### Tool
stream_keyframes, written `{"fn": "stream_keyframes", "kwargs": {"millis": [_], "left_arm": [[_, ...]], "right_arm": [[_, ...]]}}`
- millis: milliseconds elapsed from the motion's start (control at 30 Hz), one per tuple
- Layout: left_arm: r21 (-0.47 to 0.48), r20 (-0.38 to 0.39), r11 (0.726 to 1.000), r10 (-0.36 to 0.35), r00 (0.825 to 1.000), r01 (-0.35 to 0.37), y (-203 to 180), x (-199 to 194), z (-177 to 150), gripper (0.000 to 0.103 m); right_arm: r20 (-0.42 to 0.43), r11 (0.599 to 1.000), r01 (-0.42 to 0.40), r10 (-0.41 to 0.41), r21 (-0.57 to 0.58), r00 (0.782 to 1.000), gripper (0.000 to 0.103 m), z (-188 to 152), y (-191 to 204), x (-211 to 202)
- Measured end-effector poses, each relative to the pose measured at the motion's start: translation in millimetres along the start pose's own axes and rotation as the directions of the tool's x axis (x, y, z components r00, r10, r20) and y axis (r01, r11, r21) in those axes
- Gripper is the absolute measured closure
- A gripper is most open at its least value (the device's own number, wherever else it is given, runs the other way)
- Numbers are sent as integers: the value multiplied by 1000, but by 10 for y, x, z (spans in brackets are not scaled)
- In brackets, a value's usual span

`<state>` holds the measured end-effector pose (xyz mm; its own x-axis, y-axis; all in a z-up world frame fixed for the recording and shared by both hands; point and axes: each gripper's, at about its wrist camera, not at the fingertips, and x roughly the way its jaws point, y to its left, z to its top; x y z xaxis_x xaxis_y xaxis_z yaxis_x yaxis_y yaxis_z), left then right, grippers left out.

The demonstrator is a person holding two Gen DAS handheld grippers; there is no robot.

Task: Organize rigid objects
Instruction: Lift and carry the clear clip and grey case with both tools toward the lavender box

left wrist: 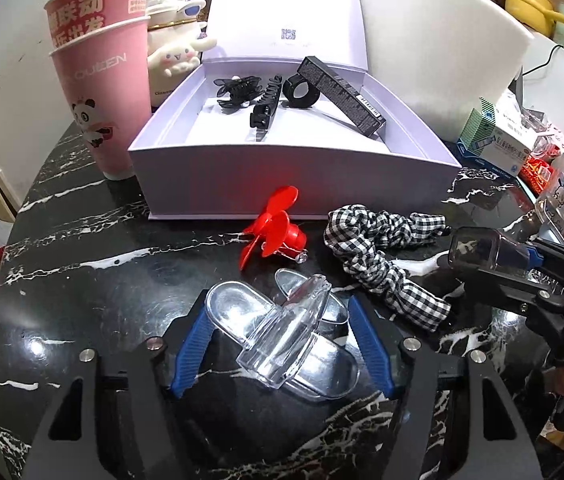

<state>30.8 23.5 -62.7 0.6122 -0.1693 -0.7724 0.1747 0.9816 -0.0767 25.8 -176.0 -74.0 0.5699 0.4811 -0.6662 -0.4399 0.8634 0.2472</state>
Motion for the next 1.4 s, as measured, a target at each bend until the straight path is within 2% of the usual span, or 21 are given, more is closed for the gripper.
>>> {"fn": "stream_keyframes", "kwargs": {"millis": [133, 500, 767, 1400], "left_arm": [[2, 17, 1000, 14, 1000, -14, -6, -80, -15, 36], [-15, 46, 1000, -5, 999, 6, -70, -286, -79, 36], [9, 77, 1000, -17, 997, 16, -193, -454, -75, 37], [50, 148, 998, -54, 987, 48, -467, -846, 75, 36]], "right_arm": [[8, 1000, 3, -3, -2, 1000, 40, -16, 21, -50], [47, 1000, 3, -2, -21, 999, 40, -80, 123, -285], [63, 1000, 7, -6, -18, 998, 40, -118, 144, -390], [128, 1000, 29, -28, -2, 991, 41, -88, 107, -743]]}}
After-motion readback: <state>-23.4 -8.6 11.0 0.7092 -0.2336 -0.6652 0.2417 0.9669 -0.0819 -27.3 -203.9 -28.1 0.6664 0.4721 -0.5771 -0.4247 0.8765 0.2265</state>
